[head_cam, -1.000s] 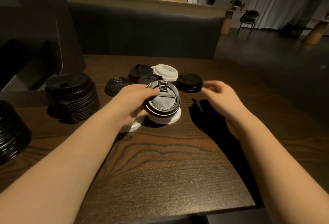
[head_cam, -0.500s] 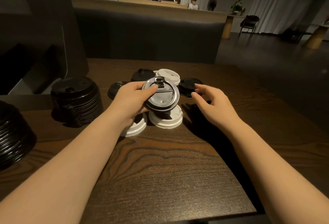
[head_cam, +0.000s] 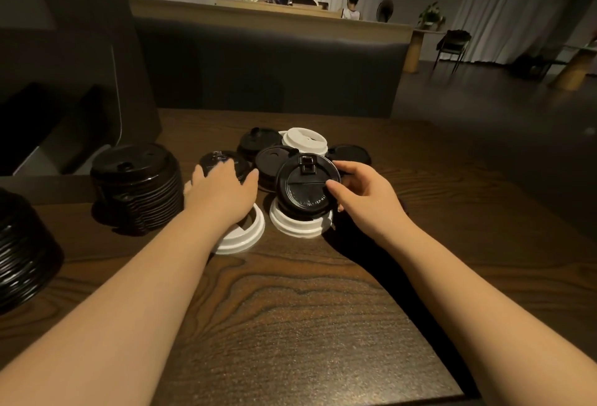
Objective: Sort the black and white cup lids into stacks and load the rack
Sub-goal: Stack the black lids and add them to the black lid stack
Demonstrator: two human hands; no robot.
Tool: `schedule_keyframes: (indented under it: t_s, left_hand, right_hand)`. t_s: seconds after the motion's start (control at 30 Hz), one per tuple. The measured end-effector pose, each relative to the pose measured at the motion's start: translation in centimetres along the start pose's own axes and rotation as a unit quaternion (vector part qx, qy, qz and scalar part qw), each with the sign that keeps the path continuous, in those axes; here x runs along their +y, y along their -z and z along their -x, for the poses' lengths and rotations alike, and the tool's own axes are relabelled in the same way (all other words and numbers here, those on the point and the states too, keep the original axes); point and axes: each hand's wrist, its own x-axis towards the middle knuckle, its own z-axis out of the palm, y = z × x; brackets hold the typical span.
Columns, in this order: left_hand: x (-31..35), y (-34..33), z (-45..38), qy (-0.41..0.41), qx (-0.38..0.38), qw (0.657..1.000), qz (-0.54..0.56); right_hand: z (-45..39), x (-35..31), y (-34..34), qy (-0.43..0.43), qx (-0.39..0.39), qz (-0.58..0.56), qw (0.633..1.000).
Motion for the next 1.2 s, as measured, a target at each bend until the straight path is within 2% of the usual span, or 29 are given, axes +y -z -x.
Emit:
schedule_keyframes:
  t_s: [0.07,0.13,0.2,0.27,0.47,0.7,0.87,1.0,1.1,1.2]
  left_hand:
    - [0.2,-0.1,0.1,0.003,-0.024,0.999,-0.048]
    - [0.5,0.3,0.5,0.004,0.017,0.998,-0.066]
    - [0.6,0.6,0.7,0.004,0.072,0.996,-0.046]
    - [0.4,0.5,0.8,0.009,0.089,0.996,0.007]
    - [0.0,0.0,-0.5,0.059,-0.002,0.998,0.034]
    - [0.1,0.2,-0.1,0.026,0.037,0.998,0.039]
    - [0.3,0.3,0.3,0.018,0.032,0.998,0.046]
    - [0.2,0.1,-0.1,0.029,0.004,0.995,0.099]
    - [0.1,0.0,-0.5,0.020,-0.022,0.996,0.088]
    - [0.1,0.0,-0.4,0.012,-0.006,0.997,0.077]
  right_hand:
    - [0.0,0.0,0.0,0.006,0.001,0.009,1.000]
    - [0.1,0.1,0.1,0.013,0.006,0.014,1.000]
    - [0.0,0.1,0.3,0.018,0.011,0.022,1.000]
    - [-0.1,0.3,0.4,0.020,0.015,0.023,0.999]
    - [-0.5,0.6,0.5,0.015,0.026,0.045,0.999]
    - [-0.4,0.6,0.9,0.018,0.043,0.060,0.997]
    - [-0.3,0.4,0.9,0.020,0.047,0.050,0.997]
    - [-0.3,0.3,1.0,0.016,0.052,0.028,0.998]
    - [-0.2,0.0,0.8,-0.001,0.049,-0.014,0.999]
    - [0.1,-0.5,0.6,-0.024,0.036,-0.096,0.994]
